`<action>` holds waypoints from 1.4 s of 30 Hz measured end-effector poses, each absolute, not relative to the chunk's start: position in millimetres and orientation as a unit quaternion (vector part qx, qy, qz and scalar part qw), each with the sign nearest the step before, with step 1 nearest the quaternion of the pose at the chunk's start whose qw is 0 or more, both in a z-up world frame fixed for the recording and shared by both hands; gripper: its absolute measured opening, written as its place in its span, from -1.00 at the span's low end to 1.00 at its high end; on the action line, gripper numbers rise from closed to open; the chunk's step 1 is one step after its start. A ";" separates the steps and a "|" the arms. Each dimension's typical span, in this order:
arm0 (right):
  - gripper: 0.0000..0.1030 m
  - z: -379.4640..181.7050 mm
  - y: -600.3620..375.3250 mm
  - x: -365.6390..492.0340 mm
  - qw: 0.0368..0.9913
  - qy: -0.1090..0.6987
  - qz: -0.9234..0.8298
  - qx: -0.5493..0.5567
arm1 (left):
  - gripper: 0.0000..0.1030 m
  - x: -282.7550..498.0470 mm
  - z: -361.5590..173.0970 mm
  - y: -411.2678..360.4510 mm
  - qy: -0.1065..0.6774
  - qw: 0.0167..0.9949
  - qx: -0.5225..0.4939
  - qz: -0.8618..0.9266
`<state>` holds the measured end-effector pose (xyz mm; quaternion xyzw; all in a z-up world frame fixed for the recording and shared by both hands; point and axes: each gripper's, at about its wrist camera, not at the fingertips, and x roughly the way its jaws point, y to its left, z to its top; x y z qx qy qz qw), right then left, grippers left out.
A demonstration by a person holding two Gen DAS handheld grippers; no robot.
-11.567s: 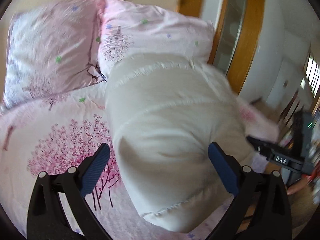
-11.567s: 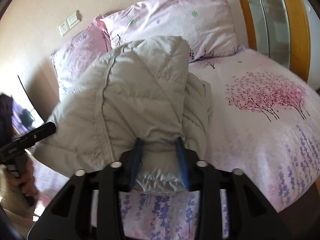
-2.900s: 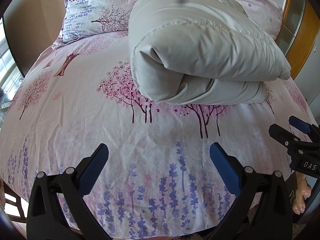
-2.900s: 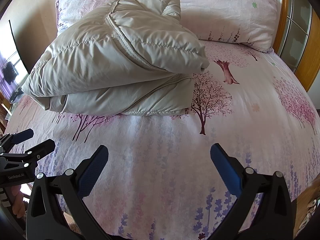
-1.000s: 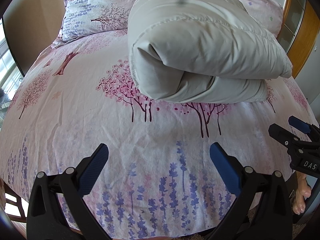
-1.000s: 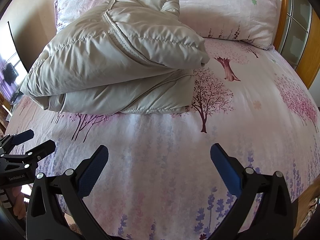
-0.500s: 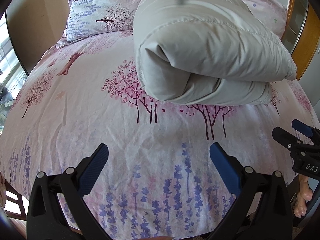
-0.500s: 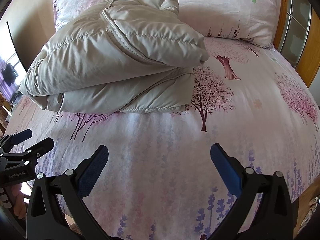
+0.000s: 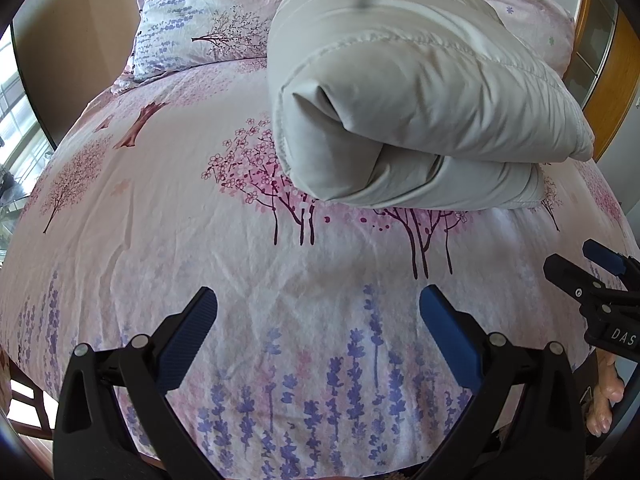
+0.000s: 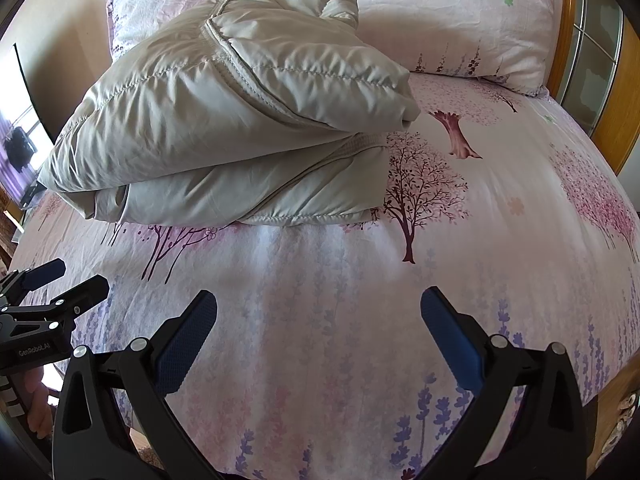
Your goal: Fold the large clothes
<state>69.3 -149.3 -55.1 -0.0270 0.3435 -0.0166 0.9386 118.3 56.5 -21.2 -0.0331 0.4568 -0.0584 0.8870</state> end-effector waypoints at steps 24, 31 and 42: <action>0.97 -55.1 -149.3 69.9 0.939 0.343 -0.016 -0.027 | 0.96 118.6 -20.7 55.1 0.457 0.887 -0.032 -0.059; 0.97 -55.1 -149.2 70.0 0.939 0.344 -0.016 -0.026 | 0.96 118.8 -19.8 53.0 0.457 0.887 -0.030 -0.060; 0.97 -55.1 -149.9 70.4 0.938 0.344 -0.016 -0.026 | 0.96 118.8 -20.0 53.5 0.457 0.887 -0.030 -0.060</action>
